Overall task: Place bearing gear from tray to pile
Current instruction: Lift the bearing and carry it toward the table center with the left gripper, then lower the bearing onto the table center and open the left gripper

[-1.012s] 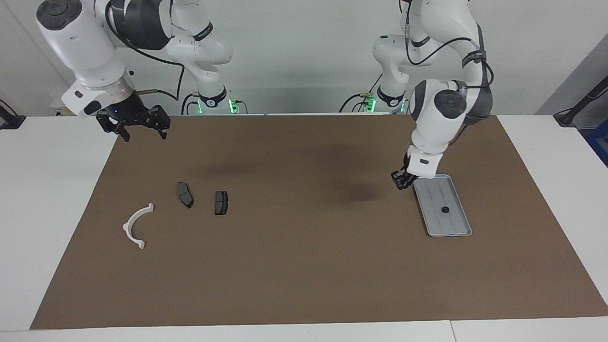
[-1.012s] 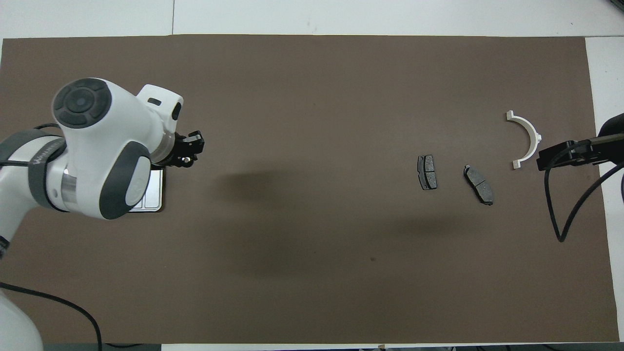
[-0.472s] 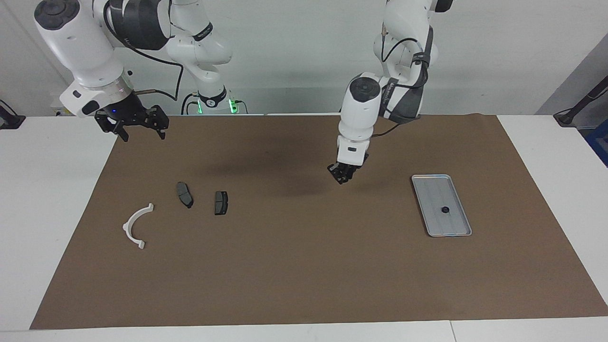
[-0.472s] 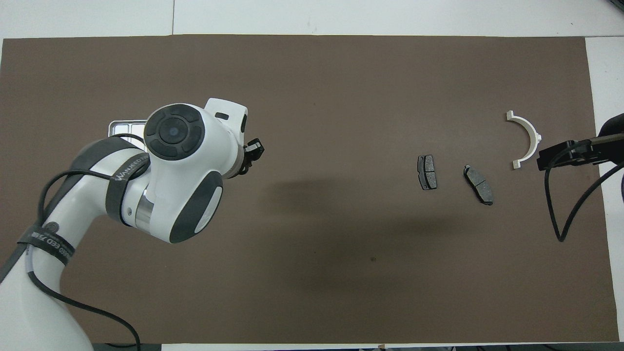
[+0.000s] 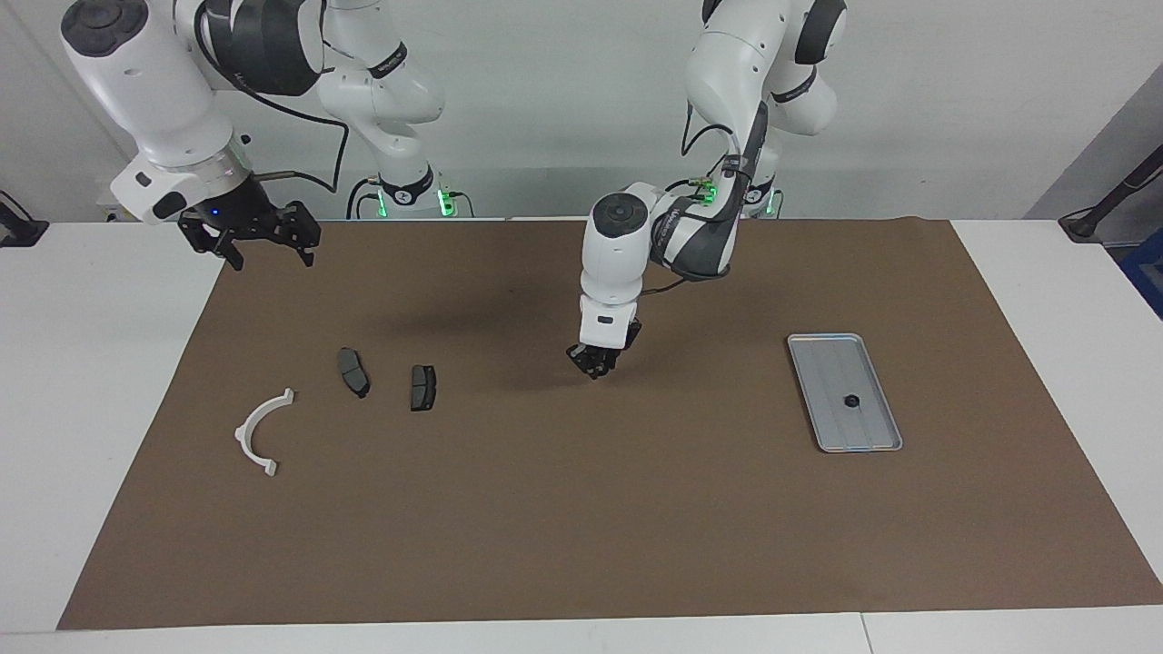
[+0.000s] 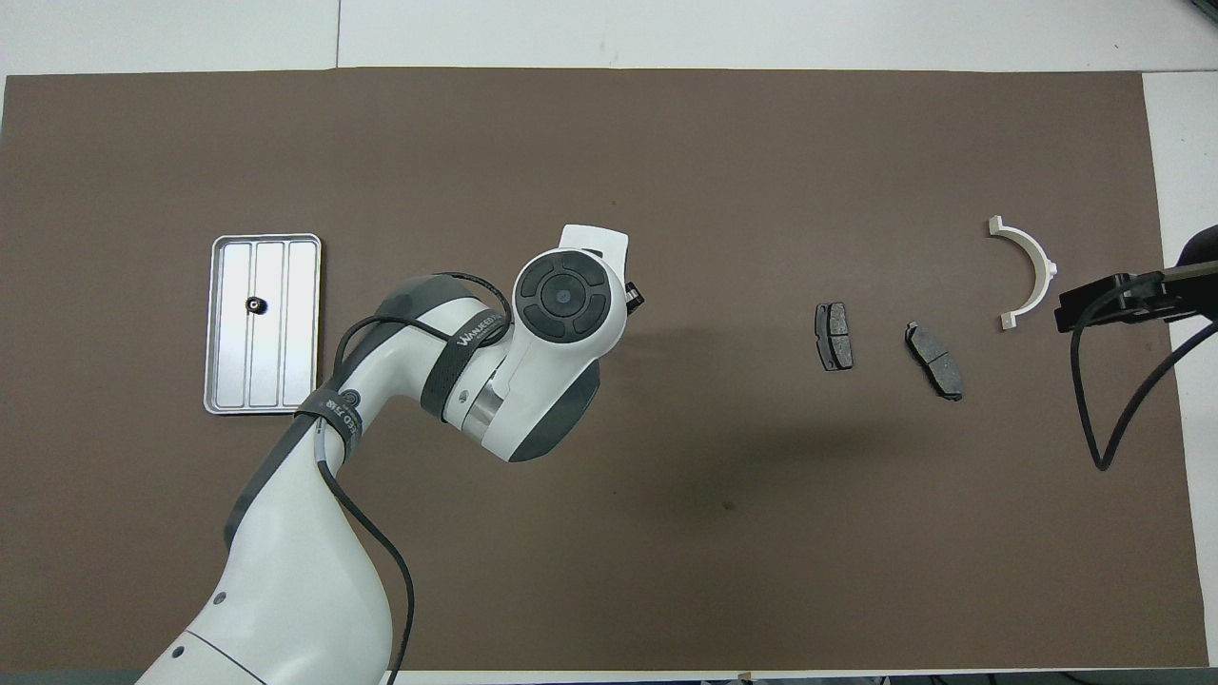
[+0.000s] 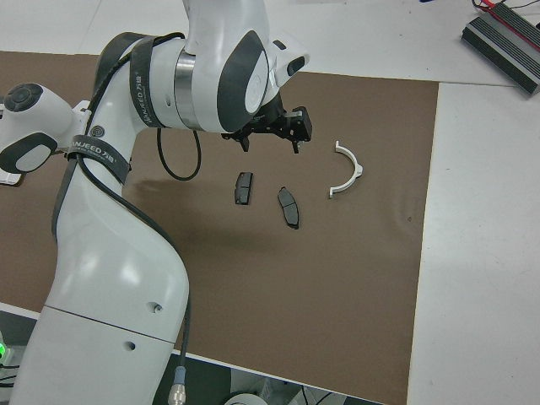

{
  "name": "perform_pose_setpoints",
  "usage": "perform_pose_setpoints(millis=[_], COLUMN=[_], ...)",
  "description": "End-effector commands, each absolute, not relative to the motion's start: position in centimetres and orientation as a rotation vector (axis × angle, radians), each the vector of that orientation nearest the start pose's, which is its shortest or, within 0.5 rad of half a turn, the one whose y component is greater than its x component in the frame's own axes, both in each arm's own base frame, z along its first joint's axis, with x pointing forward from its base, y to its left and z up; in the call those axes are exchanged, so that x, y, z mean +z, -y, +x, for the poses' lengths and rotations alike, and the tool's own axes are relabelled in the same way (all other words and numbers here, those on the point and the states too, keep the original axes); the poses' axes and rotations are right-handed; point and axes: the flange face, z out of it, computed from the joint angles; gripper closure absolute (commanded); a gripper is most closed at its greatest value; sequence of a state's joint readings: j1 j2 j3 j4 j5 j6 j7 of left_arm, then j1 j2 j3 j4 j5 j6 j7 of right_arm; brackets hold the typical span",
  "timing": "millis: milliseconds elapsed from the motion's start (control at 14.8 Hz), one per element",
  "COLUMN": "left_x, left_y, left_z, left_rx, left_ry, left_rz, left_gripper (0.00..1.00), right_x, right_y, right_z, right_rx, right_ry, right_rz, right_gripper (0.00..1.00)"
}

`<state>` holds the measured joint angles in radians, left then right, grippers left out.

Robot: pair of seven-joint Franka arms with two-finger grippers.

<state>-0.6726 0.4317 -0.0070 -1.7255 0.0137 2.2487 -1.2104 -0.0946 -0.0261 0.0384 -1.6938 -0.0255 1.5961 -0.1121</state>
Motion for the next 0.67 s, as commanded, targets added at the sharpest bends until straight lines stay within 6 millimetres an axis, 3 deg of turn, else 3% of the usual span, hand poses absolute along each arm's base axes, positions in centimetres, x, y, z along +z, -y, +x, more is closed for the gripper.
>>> perform_pose_setpoints(millis=[0,607], left_x=[32.3,30.1], left_y=[41.0,39.8], left_z=[52.3,51.4], left_rx=[-0.097,-0.100], left_ry=[0.846,0.832], left_rz=[-3.073,-3.059], left_gripper=[1.00,1.00], right_x=[58.3,58.2], right_y=[3.6,3.7], right_z=[54.1,54.0], right_rx=[0.080,0.080], right_ry=[0.104,0.113], right_rz=[-3.153,-3.152], right_gripper=[0.00,0.00])
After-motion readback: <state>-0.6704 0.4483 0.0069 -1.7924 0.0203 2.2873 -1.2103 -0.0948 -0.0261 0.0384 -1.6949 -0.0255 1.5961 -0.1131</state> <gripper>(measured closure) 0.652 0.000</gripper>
